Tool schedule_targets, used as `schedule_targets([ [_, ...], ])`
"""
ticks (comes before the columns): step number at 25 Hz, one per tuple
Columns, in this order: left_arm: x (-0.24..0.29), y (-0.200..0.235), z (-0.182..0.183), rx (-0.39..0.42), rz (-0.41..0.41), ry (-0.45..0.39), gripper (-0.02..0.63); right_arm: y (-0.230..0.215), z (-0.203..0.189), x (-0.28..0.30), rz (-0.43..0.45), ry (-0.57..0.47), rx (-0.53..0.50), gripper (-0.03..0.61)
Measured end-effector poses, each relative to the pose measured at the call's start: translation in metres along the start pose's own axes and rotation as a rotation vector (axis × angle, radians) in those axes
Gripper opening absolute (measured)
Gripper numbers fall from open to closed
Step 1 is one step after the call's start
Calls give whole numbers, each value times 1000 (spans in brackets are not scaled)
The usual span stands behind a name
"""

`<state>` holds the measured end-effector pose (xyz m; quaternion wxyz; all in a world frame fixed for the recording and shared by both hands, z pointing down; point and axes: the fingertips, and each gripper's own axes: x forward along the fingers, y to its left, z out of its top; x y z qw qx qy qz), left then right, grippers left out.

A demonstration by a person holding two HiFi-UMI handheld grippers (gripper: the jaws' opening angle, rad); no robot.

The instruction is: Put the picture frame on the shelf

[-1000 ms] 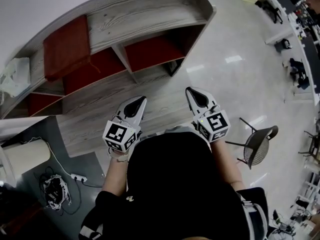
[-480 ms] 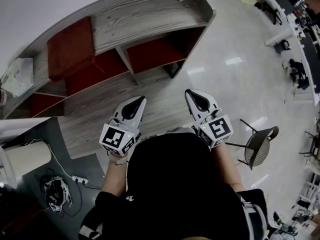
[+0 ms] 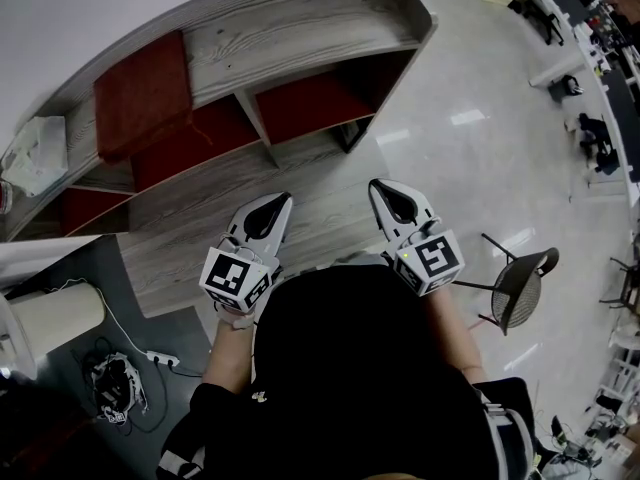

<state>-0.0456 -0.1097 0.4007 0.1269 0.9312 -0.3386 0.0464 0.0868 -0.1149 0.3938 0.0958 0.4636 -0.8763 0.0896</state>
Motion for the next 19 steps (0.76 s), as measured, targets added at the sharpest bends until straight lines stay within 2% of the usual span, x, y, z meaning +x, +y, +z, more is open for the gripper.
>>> schedule_targets([
  [19,0,-1,-10,-7,-28,25,9,0,-8,-4,-56,17,63,-3],
])
